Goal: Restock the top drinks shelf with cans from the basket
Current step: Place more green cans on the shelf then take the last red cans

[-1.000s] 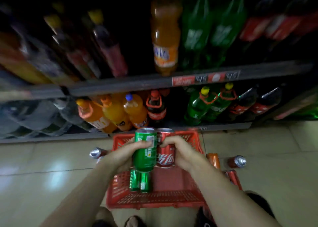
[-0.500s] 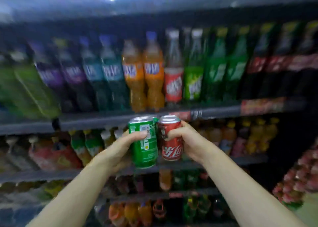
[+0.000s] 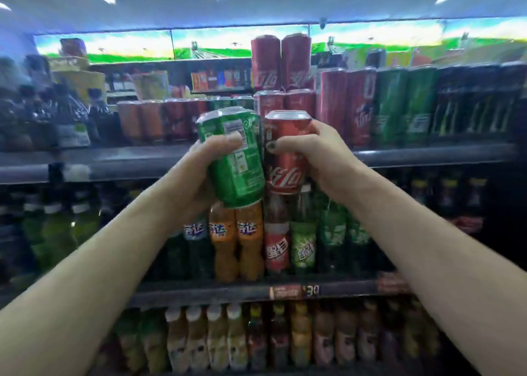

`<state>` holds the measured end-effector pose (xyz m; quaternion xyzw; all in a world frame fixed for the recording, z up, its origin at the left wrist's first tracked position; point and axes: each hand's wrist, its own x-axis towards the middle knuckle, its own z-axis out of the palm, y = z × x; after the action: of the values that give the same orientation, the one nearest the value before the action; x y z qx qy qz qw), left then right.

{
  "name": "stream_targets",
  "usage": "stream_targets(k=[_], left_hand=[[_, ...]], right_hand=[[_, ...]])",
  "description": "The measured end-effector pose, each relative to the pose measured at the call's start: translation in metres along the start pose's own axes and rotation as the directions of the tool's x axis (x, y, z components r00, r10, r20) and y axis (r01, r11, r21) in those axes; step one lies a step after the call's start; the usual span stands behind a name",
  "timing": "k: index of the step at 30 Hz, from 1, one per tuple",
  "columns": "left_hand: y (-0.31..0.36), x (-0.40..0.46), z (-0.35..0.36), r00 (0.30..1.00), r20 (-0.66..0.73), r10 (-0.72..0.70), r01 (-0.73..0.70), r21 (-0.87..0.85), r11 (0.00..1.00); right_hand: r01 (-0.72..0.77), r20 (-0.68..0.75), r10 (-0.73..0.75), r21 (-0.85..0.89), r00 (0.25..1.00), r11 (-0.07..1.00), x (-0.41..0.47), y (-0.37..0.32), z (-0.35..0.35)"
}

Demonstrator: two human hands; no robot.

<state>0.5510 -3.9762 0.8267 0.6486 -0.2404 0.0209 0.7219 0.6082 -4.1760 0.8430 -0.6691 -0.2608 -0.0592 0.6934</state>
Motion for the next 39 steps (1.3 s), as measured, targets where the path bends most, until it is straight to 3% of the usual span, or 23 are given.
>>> stream_targets(k=[5,11,21,39], left_hand=[[0.044,0.018,-0.013,0.995,-0.058,0.086,-0.074,0.185,0.980],[0.073,0.044,-0.030,0.989,-0.126,0.082,-0.057,0.189,0.980],[0.072,0.083,-0.069,0.982,-0.165,0.092,-0.059,0.197,0.979],[0.045,0.107,-0.096,0.972,-0.229,0.049,-0.020,0.129,0.991]], right_hand=[[0.100,-0.074,-0.121,-0.232,0.990,0.968,0.023,-0.052,0.005],[0.132,-0.243,-0.274,-0.476,0.930,0.869,0.068,-0.095,0.014],[-0.003,-0.392,-0.307,-0.621,0.867,0.784,0.137,-0.113,0.032],[-0.002,-0.360,-0.376,-0.725,0.854,0.689,0.167,-0.080,0.031]])
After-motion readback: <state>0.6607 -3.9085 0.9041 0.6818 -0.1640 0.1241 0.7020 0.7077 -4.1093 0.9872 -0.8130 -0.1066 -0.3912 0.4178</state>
